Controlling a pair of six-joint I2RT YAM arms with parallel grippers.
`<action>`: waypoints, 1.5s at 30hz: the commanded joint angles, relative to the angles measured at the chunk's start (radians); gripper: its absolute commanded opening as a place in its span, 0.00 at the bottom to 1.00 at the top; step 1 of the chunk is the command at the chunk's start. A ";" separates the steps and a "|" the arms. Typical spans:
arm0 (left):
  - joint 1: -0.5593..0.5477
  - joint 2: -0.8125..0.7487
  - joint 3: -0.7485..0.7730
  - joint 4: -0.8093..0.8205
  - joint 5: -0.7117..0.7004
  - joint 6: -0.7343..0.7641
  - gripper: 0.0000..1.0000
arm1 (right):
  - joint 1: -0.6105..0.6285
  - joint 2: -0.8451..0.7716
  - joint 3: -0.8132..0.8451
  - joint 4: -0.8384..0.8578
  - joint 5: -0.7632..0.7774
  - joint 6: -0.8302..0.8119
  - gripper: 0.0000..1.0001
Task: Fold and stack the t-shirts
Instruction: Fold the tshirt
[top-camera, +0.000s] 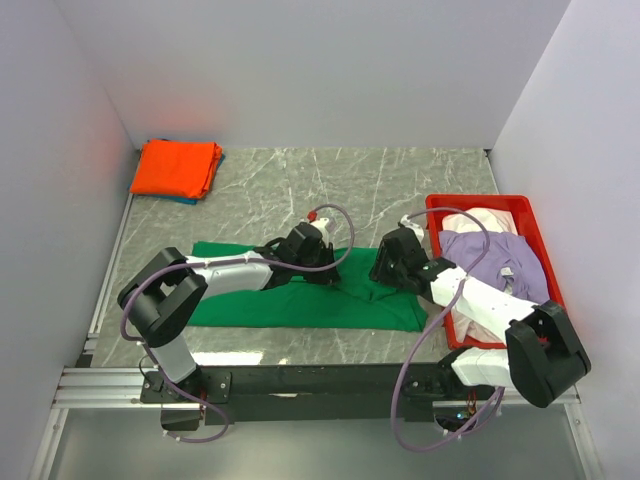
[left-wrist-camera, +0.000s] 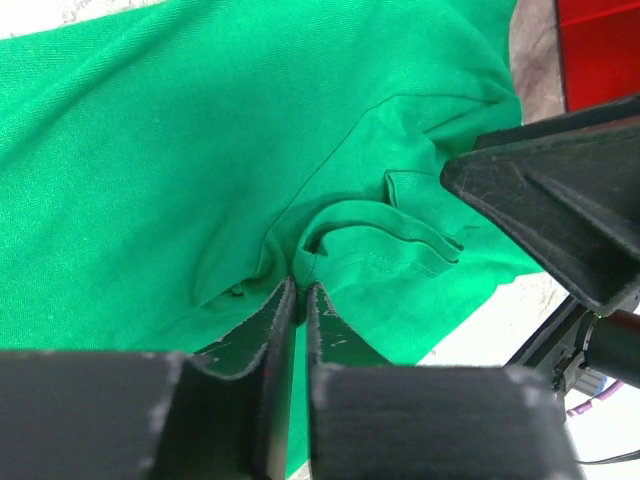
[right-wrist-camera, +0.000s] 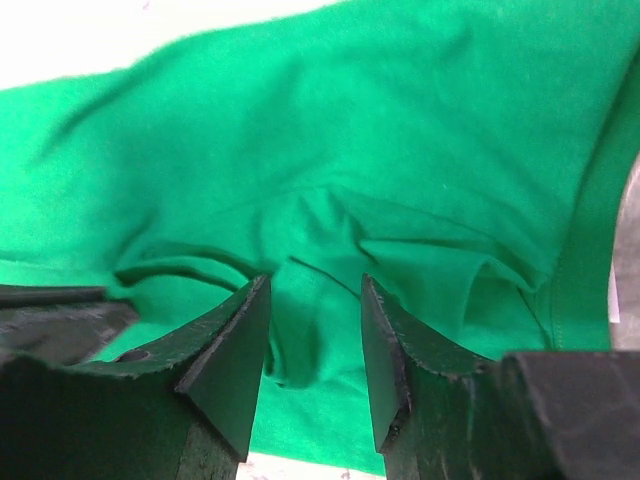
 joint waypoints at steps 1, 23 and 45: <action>-0.007 -0.033 -0.015 0.025 -0.001 0.017 0.10 | 0.005 -0.048 -0.035 0.031 0.000 0.005 0.48; -0.007 -0.108 -0.130 0.069 -0.016 0.020 0.18 | 0.005 -0.329 -0.175 -0.069 -0.023 0.055 0.47; -0.010 0.046 0.167 -0.098 -0.030 0.028 0.34 | 0.006 -0.047 -0.003 0.012 -0.001 0.012 0.43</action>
